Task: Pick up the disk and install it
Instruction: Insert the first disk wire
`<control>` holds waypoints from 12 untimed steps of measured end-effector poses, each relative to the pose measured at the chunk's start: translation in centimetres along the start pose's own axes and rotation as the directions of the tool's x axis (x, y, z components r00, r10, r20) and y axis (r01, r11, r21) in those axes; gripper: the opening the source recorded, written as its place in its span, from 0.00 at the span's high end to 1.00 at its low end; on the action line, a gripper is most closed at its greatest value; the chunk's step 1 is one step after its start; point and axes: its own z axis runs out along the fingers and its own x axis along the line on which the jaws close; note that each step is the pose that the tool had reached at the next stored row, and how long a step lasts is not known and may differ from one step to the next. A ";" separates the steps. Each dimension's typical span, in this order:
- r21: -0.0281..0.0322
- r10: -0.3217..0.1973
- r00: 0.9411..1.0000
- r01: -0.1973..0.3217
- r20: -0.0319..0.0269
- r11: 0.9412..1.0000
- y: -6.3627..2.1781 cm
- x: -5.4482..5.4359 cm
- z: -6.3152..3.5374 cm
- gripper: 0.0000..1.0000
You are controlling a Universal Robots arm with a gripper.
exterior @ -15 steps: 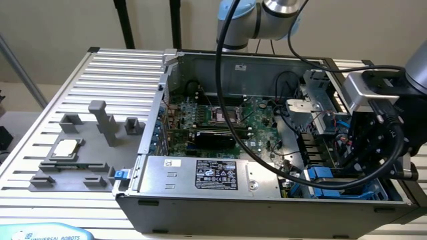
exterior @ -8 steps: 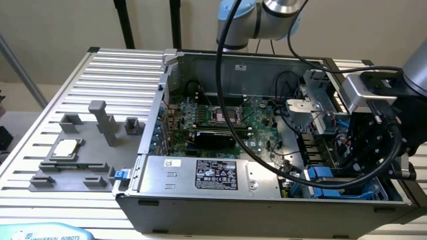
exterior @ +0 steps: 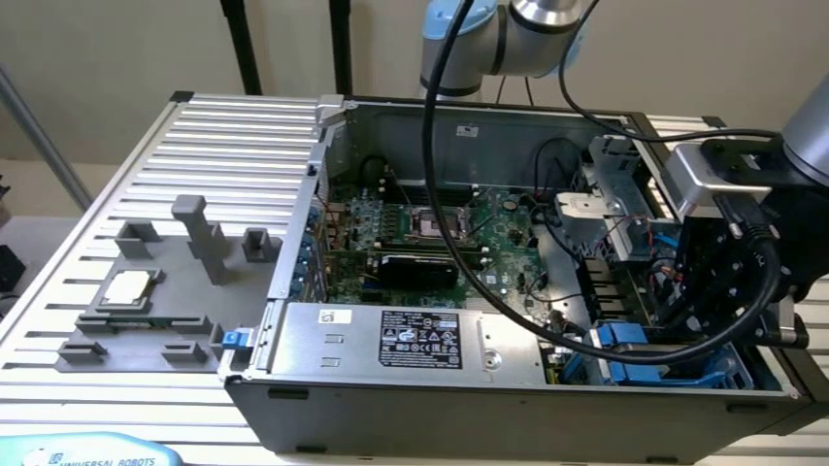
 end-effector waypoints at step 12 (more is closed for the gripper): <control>0.000 0.000 1.000 0.000 0.000 1.000 0.30 0.0 -2.37 0.76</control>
